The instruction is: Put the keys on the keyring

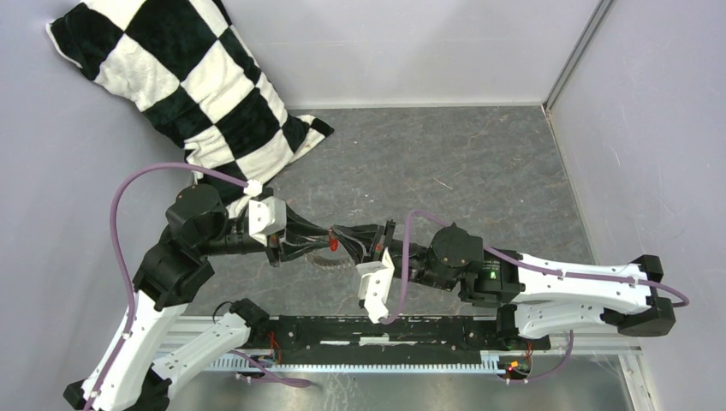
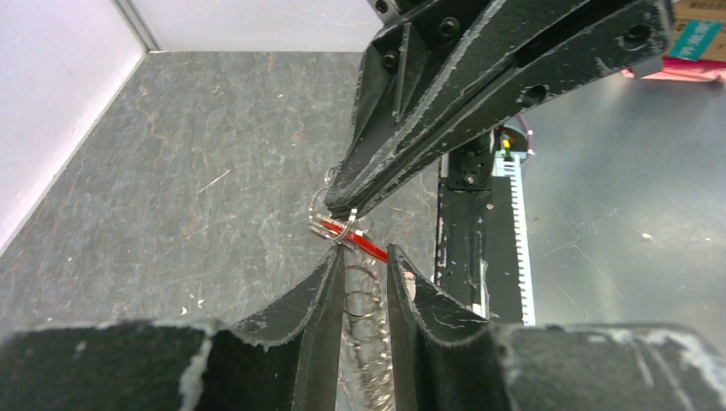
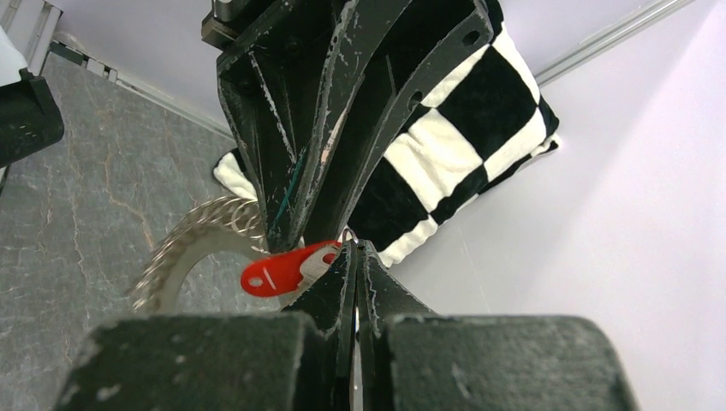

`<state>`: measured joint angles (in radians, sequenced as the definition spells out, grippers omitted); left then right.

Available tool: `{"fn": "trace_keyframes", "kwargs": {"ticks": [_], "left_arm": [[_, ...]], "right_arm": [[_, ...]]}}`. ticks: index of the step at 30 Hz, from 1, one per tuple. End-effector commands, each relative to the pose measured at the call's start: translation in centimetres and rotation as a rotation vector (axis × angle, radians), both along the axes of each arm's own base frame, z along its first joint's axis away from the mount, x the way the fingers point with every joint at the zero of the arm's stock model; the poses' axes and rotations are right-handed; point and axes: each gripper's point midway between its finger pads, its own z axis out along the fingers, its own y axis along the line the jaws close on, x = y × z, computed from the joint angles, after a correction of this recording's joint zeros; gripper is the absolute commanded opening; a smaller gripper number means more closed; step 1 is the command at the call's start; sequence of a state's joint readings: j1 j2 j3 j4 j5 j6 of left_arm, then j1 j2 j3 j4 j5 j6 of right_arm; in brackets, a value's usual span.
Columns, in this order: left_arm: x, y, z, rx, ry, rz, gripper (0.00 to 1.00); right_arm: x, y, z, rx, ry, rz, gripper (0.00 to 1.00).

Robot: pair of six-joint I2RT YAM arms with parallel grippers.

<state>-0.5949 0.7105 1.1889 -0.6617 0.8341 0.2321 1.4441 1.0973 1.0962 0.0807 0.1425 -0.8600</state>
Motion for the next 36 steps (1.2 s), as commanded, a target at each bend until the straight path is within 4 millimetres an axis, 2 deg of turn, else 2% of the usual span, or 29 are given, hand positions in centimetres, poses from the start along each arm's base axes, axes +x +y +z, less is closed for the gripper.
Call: {"fn": "trace_keyframes", "kwargs": {"ticks": [1,7,12,16,19,21,32,33,34,36], "left_arm": [[0.9,0.3,-0.3,0.007,0.015,0.067,0.32],[1.6,0.3,0.7,-0.025,0.035,0.103,0.26],[2.0,0.4,0.5,-0.028,0.031,0.127,0.18],[1.2,0.4,0.5,-0.031,0.015,0.084,0.17],[1.1,0.5,0.5,-0.028,-0.002,0.082,0.06],[0.9,0.5,0.3,-0.027,-0.008,0.072,0.02],[1.5,0.7,-0.2,-0.016,-0.019,0.105,0.02],[1.5,0.7,0.0,-0.022,-0.015,0.108,0.06],[1.6,0.7,0.1,-0.029,-0.007,0.115,0.14],[1.8,0.7,0.4,-0.037,0.003,0.121,0.18]], "right_arm": [[0.5,-0.6,4.4,0.121,-0.003,-0.029,0.01],[0.6,-0.3,4.3,0.114,0.005,-0.031,0.01],[0.3,-0.3,4.3,0.122,0.014,-0.015,0.01],[0.5,-0.4,3.9,0.115,0.018,-0.028,0.01],[0.7,-0.6,3.8,0.12,0.029,-0.04,0.01],[0.7,-0.6,3.9,0.125,0.038,-0.039,0.01],[0.2,-0.5,3.6,0.142,0.09,-0.008,0.01],[0.1,-0.5,3.7,0.145,0.095,-0.005,0.01],[0.2,-0.5,3.7,0.148,0.098,-0.005,0.01],[0.1,-0.4,3.7,0.148,0.103,-0.001,0.01]]}}
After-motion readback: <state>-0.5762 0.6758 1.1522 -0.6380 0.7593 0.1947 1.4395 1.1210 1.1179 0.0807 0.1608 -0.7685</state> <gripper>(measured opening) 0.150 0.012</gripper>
